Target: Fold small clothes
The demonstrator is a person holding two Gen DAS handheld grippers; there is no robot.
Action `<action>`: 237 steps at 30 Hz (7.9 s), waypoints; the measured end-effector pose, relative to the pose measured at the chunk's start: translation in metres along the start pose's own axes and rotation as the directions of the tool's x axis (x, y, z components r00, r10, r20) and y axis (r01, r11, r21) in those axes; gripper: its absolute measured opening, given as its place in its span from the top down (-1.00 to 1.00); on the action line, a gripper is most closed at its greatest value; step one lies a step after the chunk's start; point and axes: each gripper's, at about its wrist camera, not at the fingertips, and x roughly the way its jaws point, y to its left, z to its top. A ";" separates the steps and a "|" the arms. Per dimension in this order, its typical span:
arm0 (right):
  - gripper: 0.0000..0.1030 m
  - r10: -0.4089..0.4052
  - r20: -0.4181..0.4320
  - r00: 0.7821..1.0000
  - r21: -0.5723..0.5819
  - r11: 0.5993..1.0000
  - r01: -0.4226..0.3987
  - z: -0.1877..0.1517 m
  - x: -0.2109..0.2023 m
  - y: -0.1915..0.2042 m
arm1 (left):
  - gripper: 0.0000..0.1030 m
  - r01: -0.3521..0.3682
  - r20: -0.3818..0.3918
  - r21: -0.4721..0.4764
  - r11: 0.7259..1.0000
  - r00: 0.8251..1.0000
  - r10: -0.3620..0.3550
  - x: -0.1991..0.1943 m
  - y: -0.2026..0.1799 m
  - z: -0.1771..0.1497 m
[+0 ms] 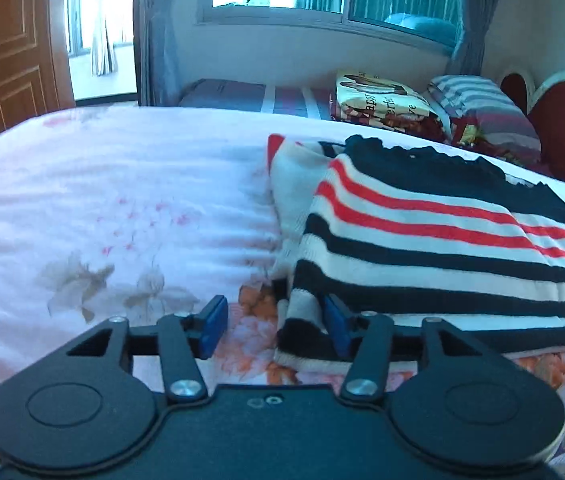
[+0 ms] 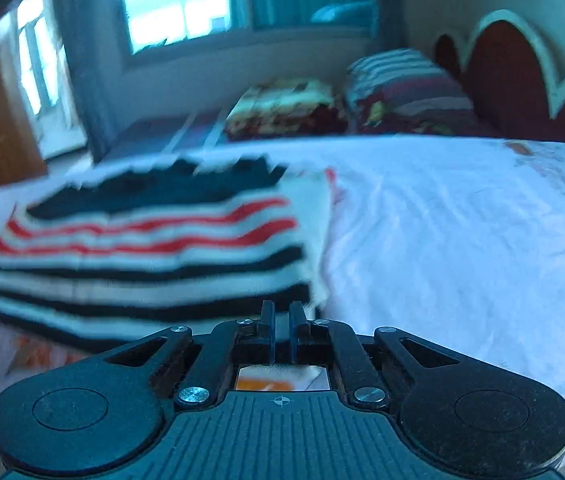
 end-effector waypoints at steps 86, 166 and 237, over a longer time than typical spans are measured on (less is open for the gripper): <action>-0.44 0.431 0.138 0.892 0.594 0.685 -0.423 0.050 0.019 -0.089 | -0.16 0.549 -0.008 -0.146 0.823 0.831 -0.556 0.033 -0.167 0.061; 0.51 0.209 0.240 0.948 0.437 0.849 -0.298 0.031 -0.029 -0.093 | -0.28 0.553 -0.084 0.016 0.833 0.831 -0.550 0.013 -0.170 0.029; -0.60 0.555 -0.065 0.829 0.554 0.711 -0.432 0.066 0.085 -0.153 | -0.52 0.595 -0.289 -0.210 0.776 0.720 -0.631 0.092 -0.165 0.053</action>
